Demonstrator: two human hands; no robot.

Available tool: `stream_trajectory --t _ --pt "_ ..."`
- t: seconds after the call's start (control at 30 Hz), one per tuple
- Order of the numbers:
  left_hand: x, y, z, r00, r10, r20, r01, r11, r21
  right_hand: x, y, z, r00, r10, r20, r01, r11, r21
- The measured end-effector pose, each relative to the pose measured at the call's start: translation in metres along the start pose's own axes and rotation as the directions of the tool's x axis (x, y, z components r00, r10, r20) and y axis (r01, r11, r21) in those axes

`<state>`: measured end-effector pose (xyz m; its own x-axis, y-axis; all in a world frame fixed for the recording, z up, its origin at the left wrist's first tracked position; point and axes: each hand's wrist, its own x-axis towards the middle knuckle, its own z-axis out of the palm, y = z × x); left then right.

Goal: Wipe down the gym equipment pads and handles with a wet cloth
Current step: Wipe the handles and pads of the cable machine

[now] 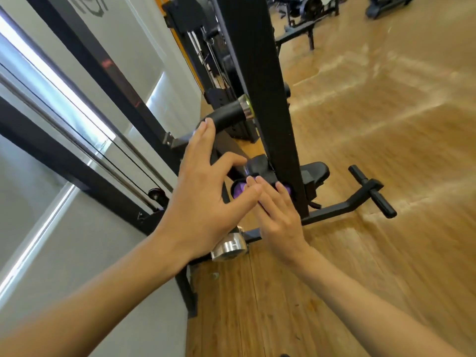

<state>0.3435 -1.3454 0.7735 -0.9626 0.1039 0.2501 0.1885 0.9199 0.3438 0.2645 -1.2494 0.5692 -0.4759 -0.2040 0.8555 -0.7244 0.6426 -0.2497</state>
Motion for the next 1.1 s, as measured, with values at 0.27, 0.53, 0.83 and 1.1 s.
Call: stream_trajectory --t 0.27,0.53,0.83,1.1 --pt "0.007 0.000 0.001 0.999 0.028 -0.026 -0.028 0.999 -0.022 0.104 -0.016 -0.020 0.866 0.113 0.486 -0.103 0.994 -0.048" --pt "-0.006 -0.001 -0.006 0.998 0.060 -0.012 -0.061 0.995 -0.085 0.056 -0.020 -0.018 0.907 0.255 0.336 -0.190 0.958 -0.213" --pt "-0.012 0.015 -0.005 0.998 0.066 -0.003 -0.066 0.994 -0.091 0.025 -0.020 -0.042 0.949 0.207 0.238 -0.192 0.978 -0.087" --pt "-0.018 0.027 -0.002 0.998 0.053 -0.014 -0.054 0.992 -0.115 0.074 -0.025 -0.034 0.926 0.252 0.281 -0.224 0.966 -0.128"
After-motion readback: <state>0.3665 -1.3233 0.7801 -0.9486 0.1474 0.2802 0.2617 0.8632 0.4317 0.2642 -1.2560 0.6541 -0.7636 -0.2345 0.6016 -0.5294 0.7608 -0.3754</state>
